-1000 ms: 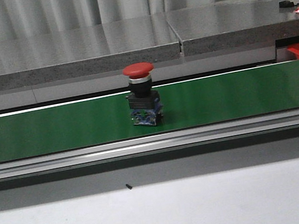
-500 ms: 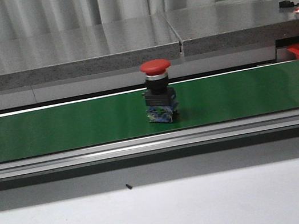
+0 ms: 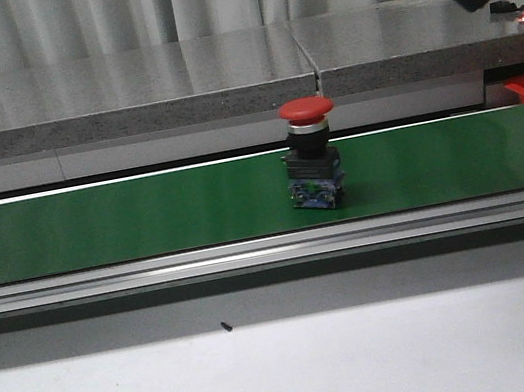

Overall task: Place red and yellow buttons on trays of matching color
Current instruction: 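Lower the right gripper over the red button on the belt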

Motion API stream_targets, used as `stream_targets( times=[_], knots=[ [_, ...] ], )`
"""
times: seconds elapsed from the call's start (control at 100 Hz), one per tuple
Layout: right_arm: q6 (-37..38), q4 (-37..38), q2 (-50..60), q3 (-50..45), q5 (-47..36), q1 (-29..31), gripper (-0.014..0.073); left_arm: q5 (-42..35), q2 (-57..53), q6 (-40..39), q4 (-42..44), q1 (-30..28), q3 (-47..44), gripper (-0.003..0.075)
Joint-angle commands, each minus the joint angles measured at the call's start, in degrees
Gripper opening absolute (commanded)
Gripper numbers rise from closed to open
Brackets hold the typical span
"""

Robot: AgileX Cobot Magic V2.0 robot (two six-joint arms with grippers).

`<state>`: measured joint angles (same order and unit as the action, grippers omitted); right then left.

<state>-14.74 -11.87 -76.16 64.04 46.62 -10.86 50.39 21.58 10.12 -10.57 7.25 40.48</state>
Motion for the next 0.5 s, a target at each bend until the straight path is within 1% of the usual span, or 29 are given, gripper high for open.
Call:
stream_targets(
  times=[0.0,0.19,0.36,0.49],
  knots=[
    [-0.6,-0.7,0.6,1.5,-1.8,-2.6,0.055,-3.9,0.5,-0.6,-1.2,0.5,1.5,-0.0019],
    [3.8,-0.6,-1.6,1.5,-1.8,-6.7,0.055,-3.9,0.5,-0.6,-1.2,0.5,1.5,-0.0019],
    [4.6,-0.4,-4.3,1.5,-2.7,-9.1,0.055,-3.9,0.5,-0.6,-1.2,0.5,1.5,-0.0019],
    [4.6,-0.3,-6.5,1.9,-4.0,-9.2,0.055,-3.9,0.5,-0.6,-1.2,0.5,1.5,-0.0019]
  ],
)
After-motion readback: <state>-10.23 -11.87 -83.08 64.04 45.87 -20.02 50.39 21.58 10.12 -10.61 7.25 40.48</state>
